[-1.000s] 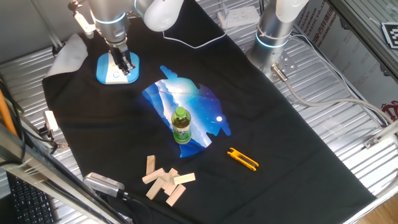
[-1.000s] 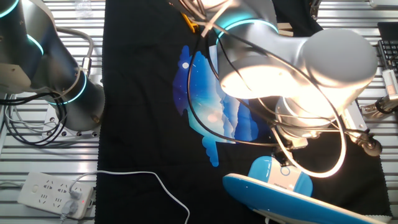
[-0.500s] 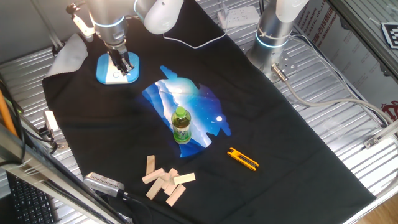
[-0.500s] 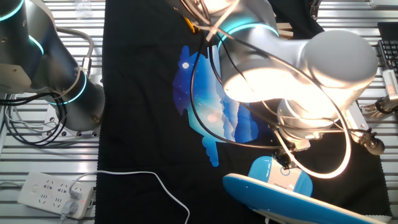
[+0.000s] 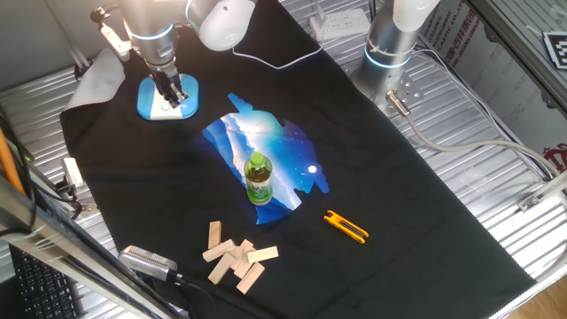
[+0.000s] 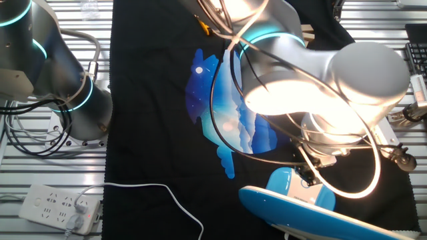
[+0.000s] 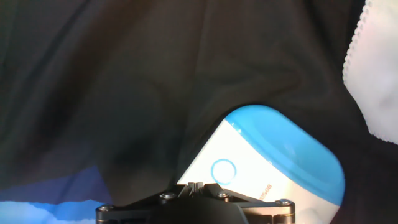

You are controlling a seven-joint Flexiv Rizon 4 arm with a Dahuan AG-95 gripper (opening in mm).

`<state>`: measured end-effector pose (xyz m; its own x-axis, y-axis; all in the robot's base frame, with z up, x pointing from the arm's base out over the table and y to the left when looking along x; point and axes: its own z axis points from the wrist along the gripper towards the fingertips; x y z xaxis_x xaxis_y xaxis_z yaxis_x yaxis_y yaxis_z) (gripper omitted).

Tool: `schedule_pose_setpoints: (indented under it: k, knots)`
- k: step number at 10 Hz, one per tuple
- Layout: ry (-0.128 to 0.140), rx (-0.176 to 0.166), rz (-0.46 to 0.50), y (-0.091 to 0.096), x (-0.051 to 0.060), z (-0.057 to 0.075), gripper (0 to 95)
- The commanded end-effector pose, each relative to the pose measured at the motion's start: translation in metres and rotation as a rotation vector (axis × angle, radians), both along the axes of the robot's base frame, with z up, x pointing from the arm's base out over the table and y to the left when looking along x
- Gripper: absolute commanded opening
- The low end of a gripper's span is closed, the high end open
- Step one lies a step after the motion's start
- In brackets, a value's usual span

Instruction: Turn off the desk lamp by pressing the button

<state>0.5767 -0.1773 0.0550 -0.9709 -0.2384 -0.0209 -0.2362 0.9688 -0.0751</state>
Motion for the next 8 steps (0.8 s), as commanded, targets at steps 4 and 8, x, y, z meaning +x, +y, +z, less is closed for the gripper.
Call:
schedule_pose_setpoints:
  k: [4,8]
  knots:
    - [0.000,-0.001,0.030,-0.0027,0.0033,-0.0039,0.0]
    - [0.002,-0.006,0.050,-0.0015,0.0085,-0.0034,0.0]
